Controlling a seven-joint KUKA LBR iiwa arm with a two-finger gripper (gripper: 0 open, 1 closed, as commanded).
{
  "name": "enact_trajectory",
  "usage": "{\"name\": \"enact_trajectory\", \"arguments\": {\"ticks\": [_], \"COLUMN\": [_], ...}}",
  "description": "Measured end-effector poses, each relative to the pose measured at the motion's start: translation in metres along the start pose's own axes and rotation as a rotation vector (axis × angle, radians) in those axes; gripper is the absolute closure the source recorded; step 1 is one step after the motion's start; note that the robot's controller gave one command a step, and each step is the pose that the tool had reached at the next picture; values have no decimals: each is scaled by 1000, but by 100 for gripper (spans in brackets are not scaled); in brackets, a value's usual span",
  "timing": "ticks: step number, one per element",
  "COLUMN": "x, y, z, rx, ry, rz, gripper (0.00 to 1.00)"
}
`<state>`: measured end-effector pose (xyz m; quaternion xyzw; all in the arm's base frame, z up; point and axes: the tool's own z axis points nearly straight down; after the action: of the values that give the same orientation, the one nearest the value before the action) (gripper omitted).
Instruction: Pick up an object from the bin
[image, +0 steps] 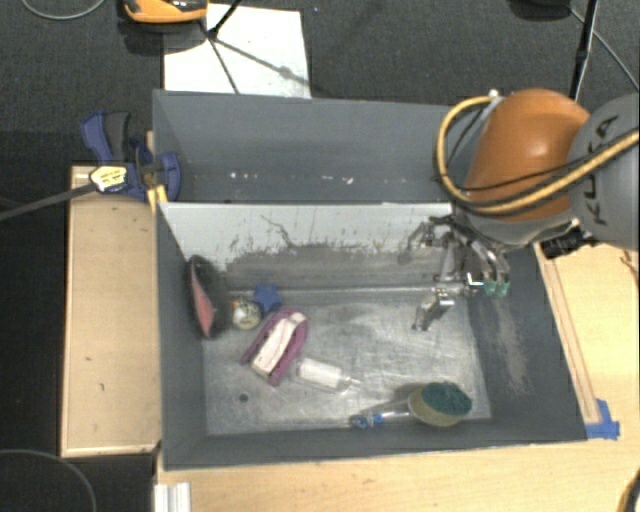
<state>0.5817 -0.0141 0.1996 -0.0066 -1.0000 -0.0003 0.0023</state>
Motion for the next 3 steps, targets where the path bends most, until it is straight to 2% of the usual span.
{"name": "enact_trajectory", "arguments": {"ticks": [1,2,3], "x": [31,6,14], "y": [73,167,214], "z": [81,71,104], "rx": [-3,-5,-1], "ry": [1,-10,-36], "rz": [-122,-14,391], "gripper": [0,0,0]}}
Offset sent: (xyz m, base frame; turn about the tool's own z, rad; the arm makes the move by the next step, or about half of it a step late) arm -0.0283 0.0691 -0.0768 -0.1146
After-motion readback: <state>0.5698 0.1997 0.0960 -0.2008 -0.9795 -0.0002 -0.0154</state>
